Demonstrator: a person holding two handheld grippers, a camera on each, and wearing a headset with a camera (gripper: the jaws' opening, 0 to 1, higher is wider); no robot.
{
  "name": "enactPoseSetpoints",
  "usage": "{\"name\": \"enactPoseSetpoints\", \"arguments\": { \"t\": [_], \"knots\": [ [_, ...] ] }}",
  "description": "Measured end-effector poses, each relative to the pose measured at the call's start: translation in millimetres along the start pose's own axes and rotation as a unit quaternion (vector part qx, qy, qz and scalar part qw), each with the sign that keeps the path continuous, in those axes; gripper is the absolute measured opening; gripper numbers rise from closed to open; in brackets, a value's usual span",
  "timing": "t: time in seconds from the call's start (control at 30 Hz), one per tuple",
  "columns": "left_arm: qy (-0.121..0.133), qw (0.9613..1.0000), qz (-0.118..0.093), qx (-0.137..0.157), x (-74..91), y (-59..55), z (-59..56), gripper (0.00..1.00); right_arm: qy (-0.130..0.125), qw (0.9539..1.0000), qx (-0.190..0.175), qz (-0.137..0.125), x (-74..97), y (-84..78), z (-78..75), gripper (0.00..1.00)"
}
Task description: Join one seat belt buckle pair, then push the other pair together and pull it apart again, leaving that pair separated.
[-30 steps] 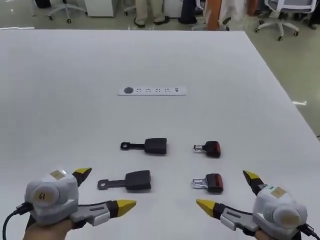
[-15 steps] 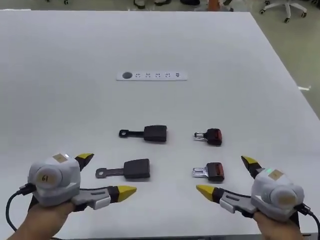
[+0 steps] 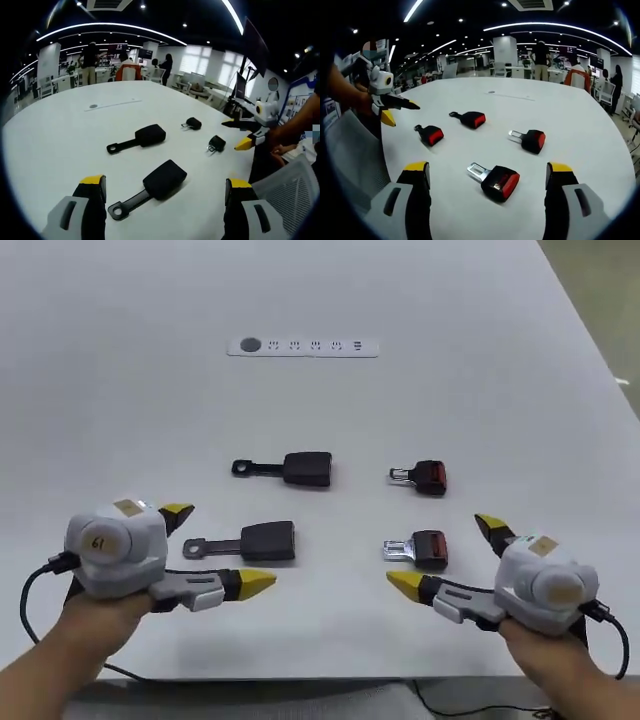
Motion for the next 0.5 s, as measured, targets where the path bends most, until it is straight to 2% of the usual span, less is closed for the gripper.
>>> {"name": "enactPoseSetpoints", "arguments": {
  "t": [0.1,0.2,0.3,0.5],
  "knots": [
    [-0.003,1.0000,0.005,-0.001,-5.8,-2.4,4.9,1.00,0.003,1.0000,0.000,0.001,-3.1,0.2,-3.1,0.96],
    [-0.011,0.9999,0.011,-0.007,-10.3,4.0,2.9,1.00,0.010,0.9999,0.003,0.008,-7.8,-0.7,-5.1,0.95],
    [-0.021,0.9995,0.021,-0.015,-15.6,0.3,5.6,1.00,0.017,0.9997,0.013,0.013,-10.7,2.6,-5.5,0.95],
    [-0.040,0.9981,0.034,-0.033,-27.7,2.6,7.3,1.00,0.036,0.9988,0.024,0.023,-21.4,3.2,-12.2,0.94]
  ]
}}
Point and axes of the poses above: the centre of the closed fingertips' face, and the gripper's own axes: x roughly backward along the fingers, z roughly to its left, y roughly out of its top, the point moved 10 cm from there along x, roughly backward along the fingers, and after that the axes turned 1 degree about z, right-handed, at the moved point
